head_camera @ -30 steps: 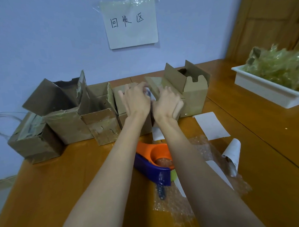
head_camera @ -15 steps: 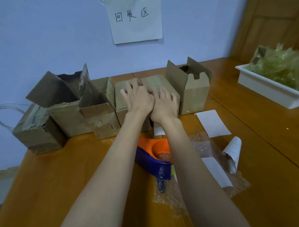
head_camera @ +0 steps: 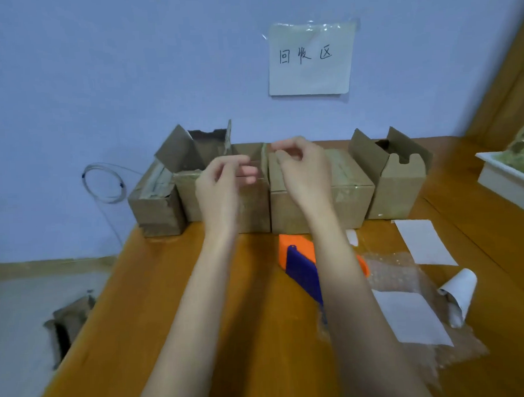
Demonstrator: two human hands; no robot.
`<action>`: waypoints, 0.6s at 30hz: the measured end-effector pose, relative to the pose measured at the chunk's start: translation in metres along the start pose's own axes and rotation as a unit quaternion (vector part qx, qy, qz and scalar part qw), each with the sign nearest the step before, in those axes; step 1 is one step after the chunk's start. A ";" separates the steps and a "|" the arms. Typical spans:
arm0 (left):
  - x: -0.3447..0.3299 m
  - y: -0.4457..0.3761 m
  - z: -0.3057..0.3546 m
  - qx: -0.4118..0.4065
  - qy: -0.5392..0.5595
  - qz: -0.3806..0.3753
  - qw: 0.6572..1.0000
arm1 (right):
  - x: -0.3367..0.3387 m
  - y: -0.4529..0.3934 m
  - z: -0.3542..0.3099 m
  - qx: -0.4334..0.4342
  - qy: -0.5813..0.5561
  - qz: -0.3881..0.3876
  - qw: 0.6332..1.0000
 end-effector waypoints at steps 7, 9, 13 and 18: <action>0.161 -0.045 -0.020 -0.001 -0.095 0.323 0.941 | -0.147 0.079 0.003 -0.219 -0.083 -0.241 0.942; 0.175 -0.055 -0.030 -0.002 -0.152 0.322 0.935 | -0.180 0.092 0.015 -0.216 -0.024 -0.251 0.943; 0.178 -0.087 -0.067 0.045 -0.218 0.229 0.948 | -0.219 0.109 0.035 -0.249 0.023 -0.260 0.933; 0.162 -0.118 -0.100 0.107 -0.225 0.117 0.961 | -0.244 0.107 0.048 -0.290 -0.007 -0.230 0.929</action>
Point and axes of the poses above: each hand's wrist, its own y-axis away from the middle knuckle, its own x-axis out of the back of the hand, z = x × y, the point moved 10 cm from there along -y, towards the middle knuckle, and after that the axes turned 9 degrees about z, right-handed, at the moved point
